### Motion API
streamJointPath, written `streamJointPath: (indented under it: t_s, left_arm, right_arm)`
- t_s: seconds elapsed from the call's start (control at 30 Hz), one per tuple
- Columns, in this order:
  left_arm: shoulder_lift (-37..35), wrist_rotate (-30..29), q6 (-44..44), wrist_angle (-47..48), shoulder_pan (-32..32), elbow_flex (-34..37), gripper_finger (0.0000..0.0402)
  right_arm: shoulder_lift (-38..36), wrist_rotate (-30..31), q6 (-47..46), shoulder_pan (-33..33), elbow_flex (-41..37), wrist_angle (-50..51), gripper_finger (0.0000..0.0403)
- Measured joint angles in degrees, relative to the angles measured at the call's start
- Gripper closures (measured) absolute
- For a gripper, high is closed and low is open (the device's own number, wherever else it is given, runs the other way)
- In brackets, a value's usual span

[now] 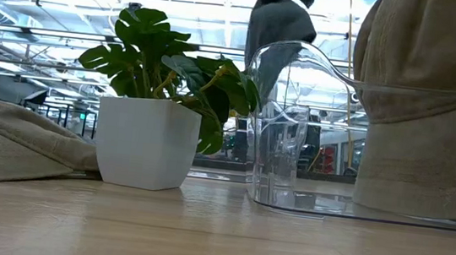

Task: Pick & Place hat
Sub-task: Put the middle left gray cap into the top transparent bin

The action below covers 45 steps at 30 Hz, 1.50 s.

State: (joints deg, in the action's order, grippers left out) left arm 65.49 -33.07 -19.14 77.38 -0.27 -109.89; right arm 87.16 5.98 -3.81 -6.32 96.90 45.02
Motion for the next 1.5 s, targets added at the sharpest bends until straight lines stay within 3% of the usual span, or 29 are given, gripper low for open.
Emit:
streamJointPath:
  t_s: [0.23, 0.63, 0.8, 1.5]
  left_arm:
    - [0.0, -0.56, -0.02, -0.01, 0.0, 0.0, 0.0277]
    - [0.0, -0.56, -0.07, -0.02, 0.0, 0.0, 0.0277]
    - [0.0, -0.58, -0.11, -0.01, 0.0, 0.0, 0.0277]
    - [0.0, -1.52, -0.96, 0.33, -0.02, 0.0, 0.0277]
  right_arm:
    - [-0.03, -0.02, -0.22, 0.13, -0.55, 0.51, 0.0402]
    - [0.02, -0.32, -2.71, 2.03, -9.73, -3.59, 0.0402]
    - [-0.13, -4.79, -5.56, 3.28, -9.84, -7.38, 0.0402]
    - [-0.05, -3.01, -7.12, 2.66, -10.78, -6.13, 0.0402]
